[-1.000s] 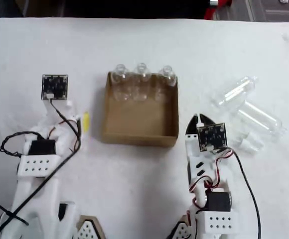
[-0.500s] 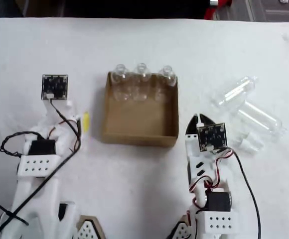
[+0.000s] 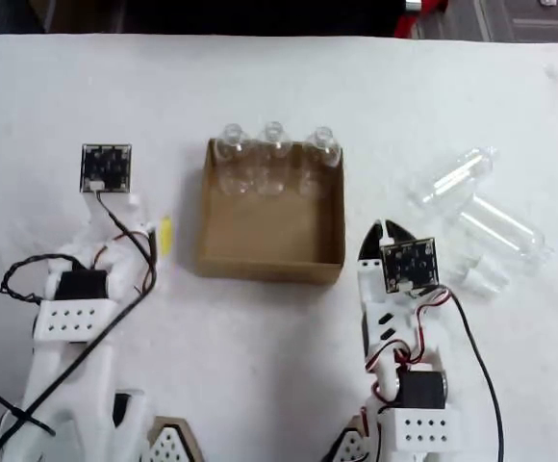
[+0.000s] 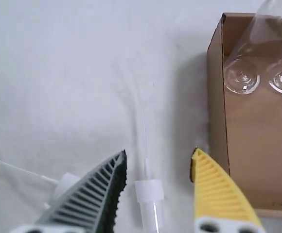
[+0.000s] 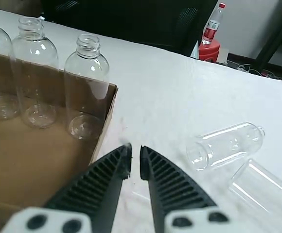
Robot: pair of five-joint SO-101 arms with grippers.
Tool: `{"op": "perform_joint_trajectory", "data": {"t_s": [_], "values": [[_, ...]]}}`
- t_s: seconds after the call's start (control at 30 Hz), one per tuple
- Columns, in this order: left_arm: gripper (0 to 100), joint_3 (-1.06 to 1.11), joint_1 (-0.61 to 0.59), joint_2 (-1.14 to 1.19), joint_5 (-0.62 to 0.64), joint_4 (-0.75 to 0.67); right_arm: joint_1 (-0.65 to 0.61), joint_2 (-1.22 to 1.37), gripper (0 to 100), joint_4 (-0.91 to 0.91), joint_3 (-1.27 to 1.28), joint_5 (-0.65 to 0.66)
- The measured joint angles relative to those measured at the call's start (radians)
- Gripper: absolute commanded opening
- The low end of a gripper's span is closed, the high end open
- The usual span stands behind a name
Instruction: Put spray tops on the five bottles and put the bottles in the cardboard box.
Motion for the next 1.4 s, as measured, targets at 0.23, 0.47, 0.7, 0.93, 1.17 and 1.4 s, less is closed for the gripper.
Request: {"op": "perform_joint_trajectory", "data": {"t_s": [0.23,0.47,0.7,0.93,1.17,1.4], "values": [[20,0.000,0.000,0.000,0.000,0.000,0.000,0.000,1.5,0.000,0.000,0.000],[20,0.000,0.000,0.000,0.000,0.000,0.000,0.000,1.5,0.000,0.000,0.000],[20,0.000,0.000,0.000,0.000,-0.028,0.041,0.006,1.5,0.000,-0.021,0.034],[20,0.055,0.000,0.000,0.000,-0.112,0.086,0.017,1.5,0.095,-0.157,-0.008],[20,0.063,0.000,0.000,0.000,-0.127,0.106,0.336,1.5,0.109,-0.430,-0.011],[20,0.063,0.000,0.000,0.000,-0.127,0.203,0.921,1.5,0.290,-0.980,-0.100]]}}
